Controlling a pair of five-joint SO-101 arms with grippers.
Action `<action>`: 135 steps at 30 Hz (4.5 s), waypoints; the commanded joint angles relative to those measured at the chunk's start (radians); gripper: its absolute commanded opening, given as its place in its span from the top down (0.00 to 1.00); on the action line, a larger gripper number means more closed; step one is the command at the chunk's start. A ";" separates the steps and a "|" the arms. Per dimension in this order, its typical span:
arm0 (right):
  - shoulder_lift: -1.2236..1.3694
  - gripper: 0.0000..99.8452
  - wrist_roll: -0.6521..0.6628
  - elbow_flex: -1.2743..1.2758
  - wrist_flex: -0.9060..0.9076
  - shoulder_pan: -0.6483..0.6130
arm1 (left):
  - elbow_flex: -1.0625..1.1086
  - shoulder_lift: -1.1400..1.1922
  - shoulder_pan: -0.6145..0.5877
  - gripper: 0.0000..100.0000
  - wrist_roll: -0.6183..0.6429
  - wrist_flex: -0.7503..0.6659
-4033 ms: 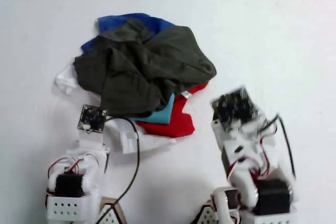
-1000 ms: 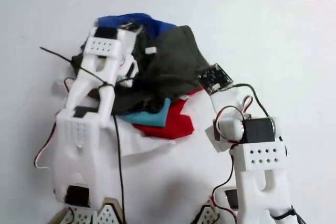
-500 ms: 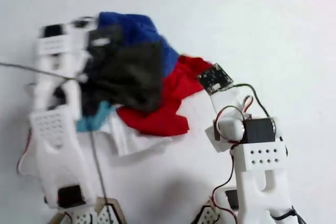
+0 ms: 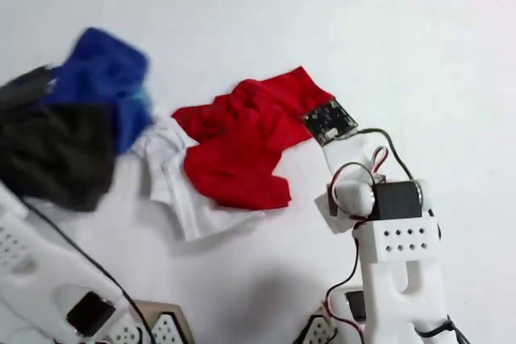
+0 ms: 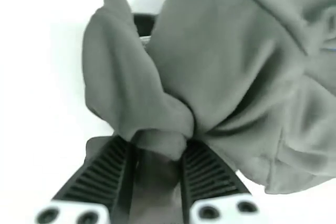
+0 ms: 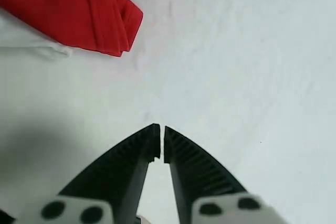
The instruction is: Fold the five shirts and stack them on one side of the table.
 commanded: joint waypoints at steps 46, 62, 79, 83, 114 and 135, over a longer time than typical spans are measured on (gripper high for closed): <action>0.002 0.77 -0.086 0.364 -0.671 -0.001 | 1.342 -0.744 0.976 0.67 0.173 -0.305; 0.002 0.77 -0.087 0.367 -0.668 -0.001 | 1.221 -0.361 0.878 0.99 0.161 -0.382; 0.012 0.77 -0.087 0.370 -0.673 -0.002 | 0.357 -0.423 0.187 0.97 -0.058 0.017; 0.012 0.77 -0.087 0.370 -0.673 -0.002 | 0.242 -0.465 0.054 0.97 -0.120 0.015; 0.013 0.76 -0.109 0.295 -0.618 -0.196 | 0.199 -0.345 -0.091 0.70 -0.064 0.017; 0.536 0.69 -0.209 -0.117 -0.547 -0.711 | 0.423 -0.724 0.175 0.70 0.037 0.015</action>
